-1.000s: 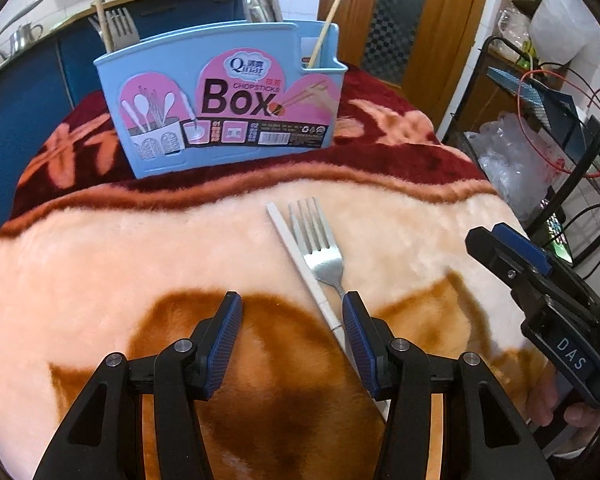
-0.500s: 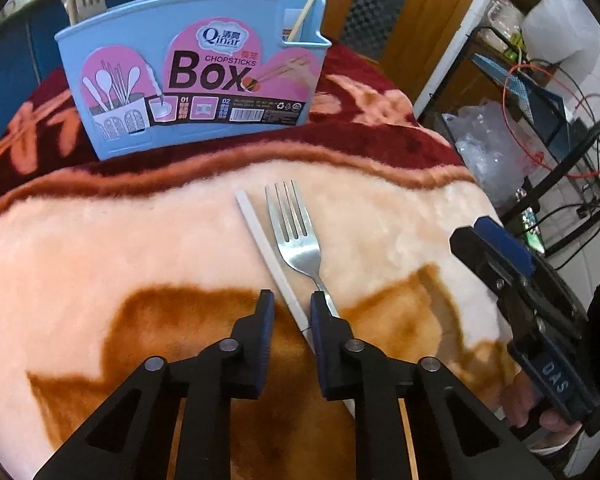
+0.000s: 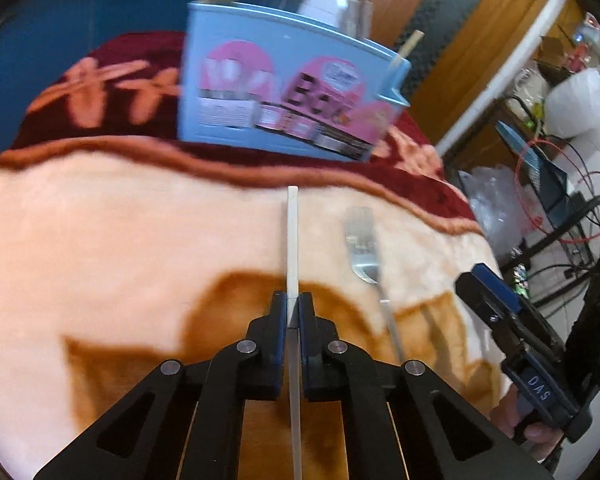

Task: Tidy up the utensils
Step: 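Grasp the white plastic knife with the left tool while the right tool grasps the silver fork, then lower the knife and fork into the blue caddy and open both tools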

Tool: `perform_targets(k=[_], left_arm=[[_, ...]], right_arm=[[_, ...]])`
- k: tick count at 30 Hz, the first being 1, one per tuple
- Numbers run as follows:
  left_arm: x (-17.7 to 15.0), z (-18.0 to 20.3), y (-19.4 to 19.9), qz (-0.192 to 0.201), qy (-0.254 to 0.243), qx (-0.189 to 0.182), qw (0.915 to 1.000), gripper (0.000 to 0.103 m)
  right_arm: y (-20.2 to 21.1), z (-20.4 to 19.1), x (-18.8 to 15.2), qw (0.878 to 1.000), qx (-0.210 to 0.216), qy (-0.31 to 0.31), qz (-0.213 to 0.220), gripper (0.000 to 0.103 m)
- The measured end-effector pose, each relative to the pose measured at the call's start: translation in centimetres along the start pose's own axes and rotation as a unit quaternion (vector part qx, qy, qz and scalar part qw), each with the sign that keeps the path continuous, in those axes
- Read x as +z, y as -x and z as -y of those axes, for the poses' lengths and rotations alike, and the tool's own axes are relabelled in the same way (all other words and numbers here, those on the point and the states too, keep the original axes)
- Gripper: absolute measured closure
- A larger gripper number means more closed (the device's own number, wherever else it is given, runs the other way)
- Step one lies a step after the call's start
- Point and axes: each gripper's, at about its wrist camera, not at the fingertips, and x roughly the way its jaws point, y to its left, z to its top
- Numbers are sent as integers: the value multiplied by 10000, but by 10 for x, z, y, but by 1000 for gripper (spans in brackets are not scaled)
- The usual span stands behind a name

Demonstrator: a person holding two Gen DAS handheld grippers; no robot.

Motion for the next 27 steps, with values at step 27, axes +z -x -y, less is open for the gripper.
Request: perform_targets(k=[27], left_arm=[[49, -32, -22, -573, -502, 192, 9969, 96]], right_arm=[[-85, -30, 36, 9893, 801, 242, -1197, 83]])
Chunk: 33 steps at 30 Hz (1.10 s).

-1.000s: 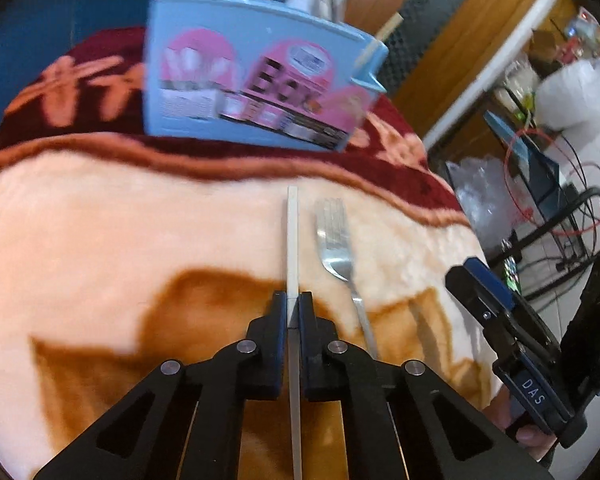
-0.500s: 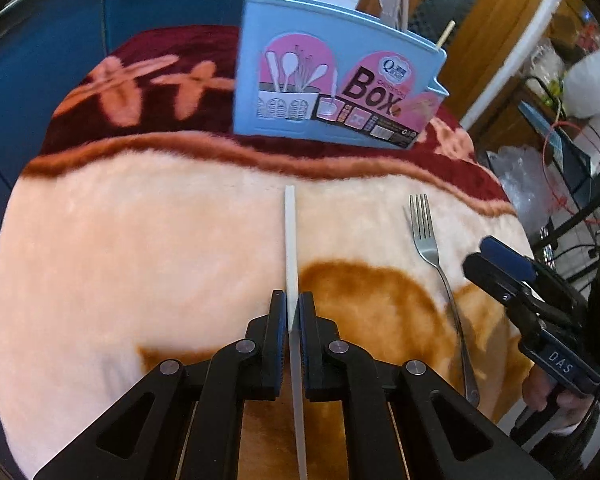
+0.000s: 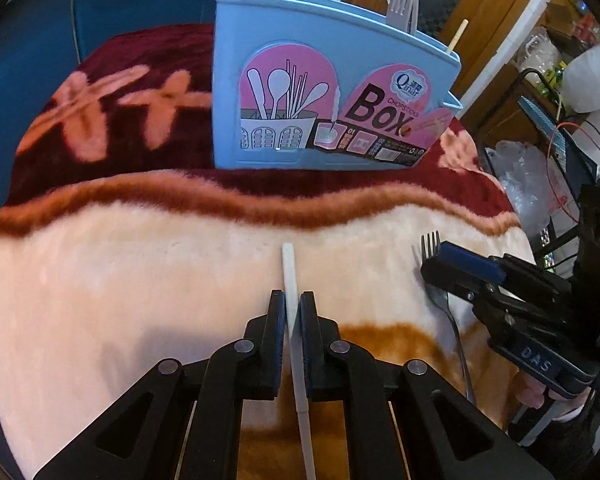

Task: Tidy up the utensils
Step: 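Lower the knife and fork into the blue caddy and open both tools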

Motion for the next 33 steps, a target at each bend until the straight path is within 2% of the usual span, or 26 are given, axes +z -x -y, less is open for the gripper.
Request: perform_targets(k=[1, 3, 4, 7, 11, 16, 21, 25, 30, 33], left_arm=[[0, 0, 0, 23, -14, -29, 10000, 96], [0, 0, 2, 100, -28, -102, 9999, 96], [-1, -1, 4, 162, -17, -166, 9997, 97], [-5, -1, 14, 415, 29, -328, 9986, 97], [-5, 3, 40, 1010, 8, -414, 9940, 97], [1, 9, 73, 1761, -34, -420, 9835, 97], [16, 18, 107, 2673, -153, -136, 9634, 97], [36, 20, 124, 3091, -125, -147, 9508, 97], [63, 21, 140, 3915, -124, -180, 9199, 97], [79, 19, 145, 4241, -18, -82, 9056, 97]], right_arm=[[1, 1, 0, 10000, 40, -8, 11, 88], [3, 0, -1, 9999, 89, 24, 67, 88], [5, -1, -1, 9999, 99, 48, 107, 94], [16, -4, -2, 9993, 143, 117, 337, 97], [39, -13, -3, 9961, 152, 272, 829, 98], [68, -31, -1, 9871, 7, 525, 1514, 98], [100, -45, 6, 9702, -331, 745, 2280, 100], [116, -47, 17, 9583, -531, 738, 2710, 100], [132, -45, 39, 9428, -813, 730, 3148, 100], [138, -42, 52, 9361, -957, 713, 3308, 100]])
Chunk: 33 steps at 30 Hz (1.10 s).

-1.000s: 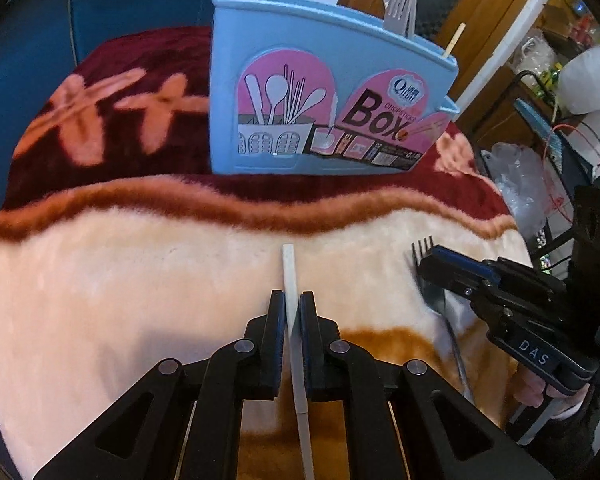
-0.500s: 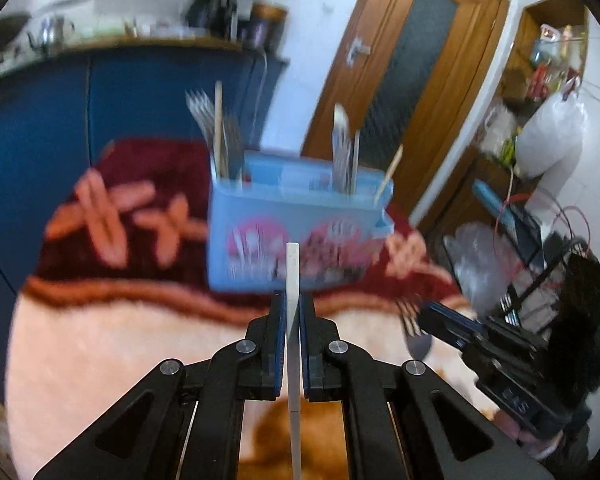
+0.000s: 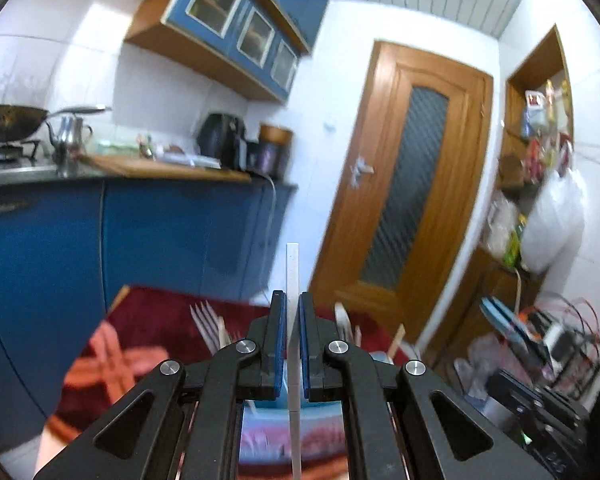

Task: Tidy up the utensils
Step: 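Lower the knife and fork into the blue caddy and open both tools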

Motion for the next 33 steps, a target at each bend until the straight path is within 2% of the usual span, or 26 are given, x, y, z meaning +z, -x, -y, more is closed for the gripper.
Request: perform_targets(k=[5, 11, 16, 22, 26, 30, 33], left_arm=[[14, -2, -15, 519, -58, 248, 9983, 97], [19, -7, -29, 922, -111, 560, 9941, 97], [13, -7, -36, 1125, -181, 664, 9913, 97], [-4, -10, -48, 1060, -191, 710, 9916, 97], [-12, -13, -53, 1027, -206, 733, 9918, 97], [-25, -18, -60, 845, -172, 788, 9932, 97], [-34, -20, -63, 692, -114, 771, 9946, 97]], right_arm=[[-13, 10, 15, 9997, -201, -1, 155, 100], [-30, 21, 29, 9984, -471, 107, 285, 100], [-36, 18, 42, 9957, -699, 314, 517, 100], [-57, 15, 50, 9920, -919, 584, 646, 100], [-75, 8, 42, 9874, -1120, 924, 636, 100], [-89, 5, 28, 9854, -1207, 1095, 486, 100], [-95, 4, 14, 9884, -1058, 1051, 276, 99]])
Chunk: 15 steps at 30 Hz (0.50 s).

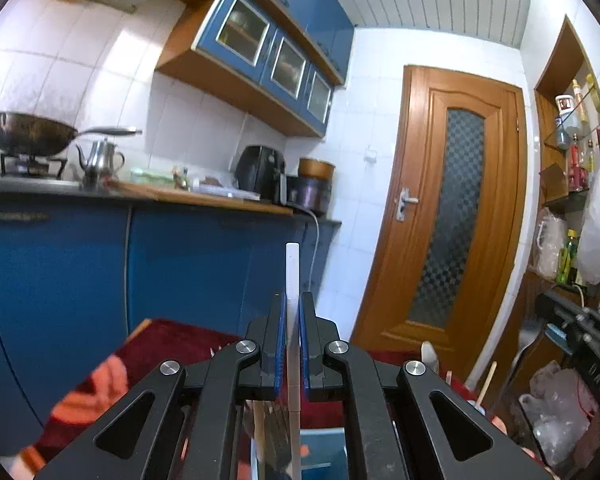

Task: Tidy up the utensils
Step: 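Lower the knife and fork into the blue caddy and open both tools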

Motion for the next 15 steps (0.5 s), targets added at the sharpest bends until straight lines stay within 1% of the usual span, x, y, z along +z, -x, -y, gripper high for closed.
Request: perform_targets(k=[4, 9, 10, 11, 12, 13, 14, 15], left_arm=[[-7, -1, 1, -120, -6, 16, 9999, 97], [-11, 0, 10, -93, -67, 12, 9999, 96], [-10, 1, 11, -113, -80, 4, 9999, 93], [-9, 2, 11, -175, -90, -29, 9998, 85], [-9, 3, 12, -228, -96, -85, 9997, 81], [-8, 4, 14, -226, -119, -98, 9996, 78], [-7, 5, 15, -240, -140, -86, 9996, 72], [-7, 6, 18, -263, -162, -86, 9995, 71]], right_arm=[[-6, -5, -12, 9995, 242, -38, -218, 99], [-11, -6, -26, 9957, 693, -227, -569, 99], [-12, -6, -26, 9945, 800, -277, -619, 98], [-12, -5, -27, 9933, 887, -330, -656, 95], [-10, -4, -27, 9927, 916, -394, -674, 94], [-9, -4, -27, 9926, 926, -415, -673, 89], [-6, -3, -26, 9925, 935, -433, -651, 87], [-2, -3, -24, 9926, 944, -446, -614, 87]])
